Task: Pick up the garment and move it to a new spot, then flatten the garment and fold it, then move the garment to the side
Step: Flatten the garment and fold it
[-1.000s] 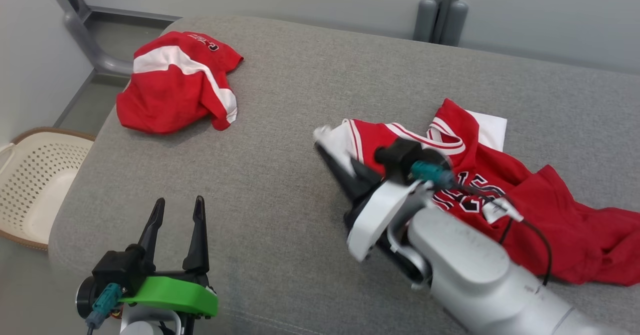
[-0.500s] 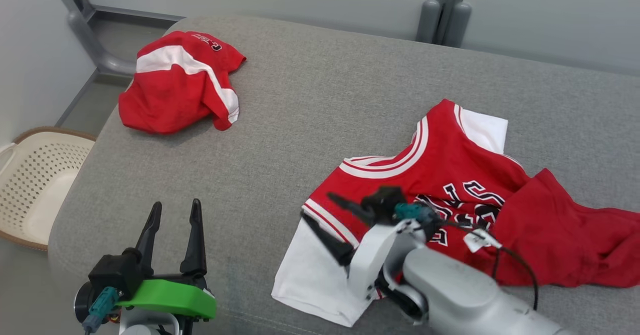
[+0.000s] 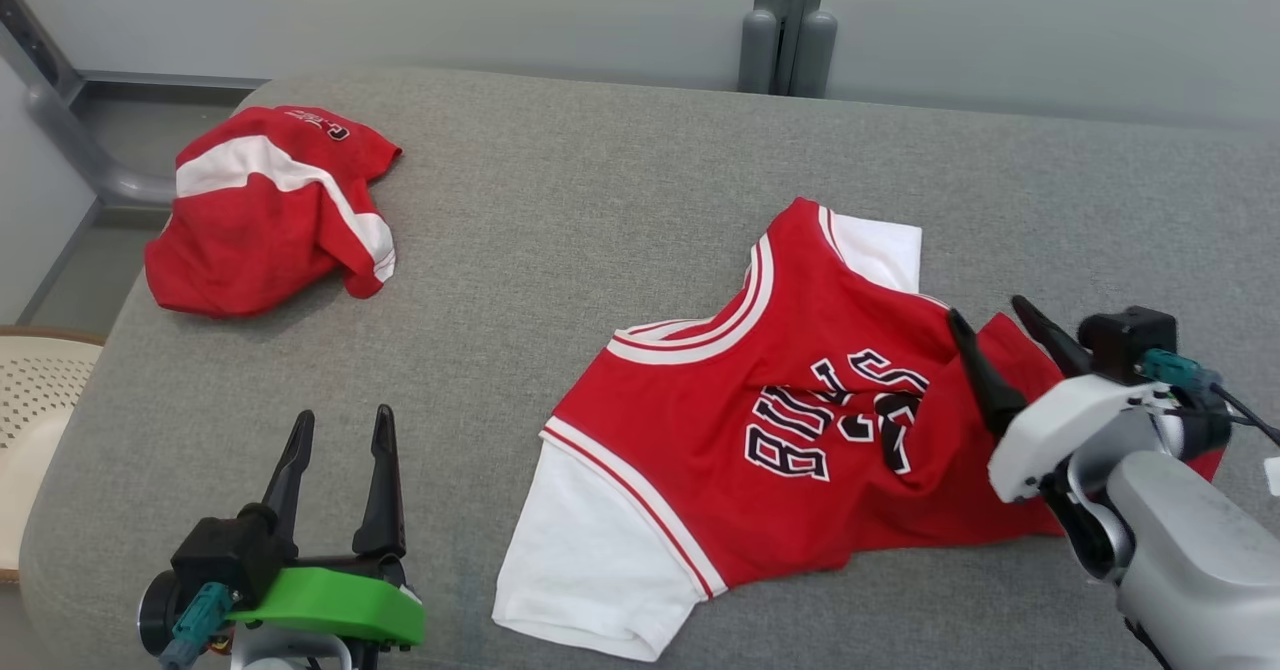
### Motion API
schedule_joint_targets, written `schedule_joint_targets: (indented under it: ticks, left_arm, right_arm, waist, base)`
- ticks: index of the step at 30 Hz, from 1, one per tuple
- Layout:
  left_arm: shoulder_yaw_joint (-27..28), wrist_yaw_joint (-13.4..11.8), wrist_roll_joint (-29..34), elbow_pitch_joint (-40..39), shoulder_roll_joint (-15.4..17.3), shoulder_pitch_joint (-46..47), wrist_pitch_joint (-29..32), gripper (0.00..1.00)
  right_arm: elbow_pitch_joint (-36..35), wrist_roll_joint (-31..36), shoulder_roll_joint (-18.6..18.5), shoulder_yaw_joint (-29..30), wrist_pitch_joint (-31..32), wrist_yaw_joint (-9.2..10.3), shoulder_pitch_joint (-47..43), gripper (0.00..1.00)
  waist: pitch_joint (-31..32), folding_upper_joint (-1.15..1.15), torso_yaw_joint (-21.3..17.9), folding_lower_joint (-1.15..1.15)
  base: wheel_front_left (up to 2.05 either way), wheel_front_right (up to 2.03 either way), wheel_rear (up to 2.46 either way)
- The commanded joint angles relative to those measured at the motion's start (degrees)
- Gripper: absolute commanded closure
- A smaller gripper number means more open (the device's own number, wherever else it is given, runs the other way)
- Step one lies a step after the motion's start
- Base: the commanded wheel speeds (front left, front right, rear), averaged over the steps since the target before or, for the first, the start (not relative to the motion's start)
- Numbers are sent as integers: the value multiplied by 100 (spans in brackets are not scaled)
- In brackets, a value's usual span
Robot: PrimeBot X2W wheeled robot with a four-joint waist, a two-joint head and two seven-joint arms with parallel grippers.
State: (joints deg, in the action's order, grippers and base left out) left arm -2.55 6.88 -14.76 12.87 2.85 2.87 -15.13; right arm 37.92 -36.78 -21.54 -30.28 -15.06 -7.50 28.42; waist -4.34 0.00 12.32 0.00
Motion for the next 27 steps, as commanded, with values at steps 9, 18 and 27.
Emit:
schedule_joint_targets:
  ticks: [9,18,27]
  left_arm:
    - [-55,23,-38,-33,9,47,-2,0]
    - [-86,-29,-113,-2,9,81,-2,0]
    - [-22,-23,-85,-15,10,104,-2,0]
  right_arm:
    - [212,-84,-249,238,540,2,-281,0]
    - [136,-644,-306,63,1151,3,-83,100]
    - [-249,-276,-493,307,190,3,544,100]
  waist:
    - [-172,0,-83,0]
    - [-260,0,-72,0]
    - [-245,0,-454,0]
  base:
    - [0,0,0]
    - [0,0,0]
    - [0,0,0]
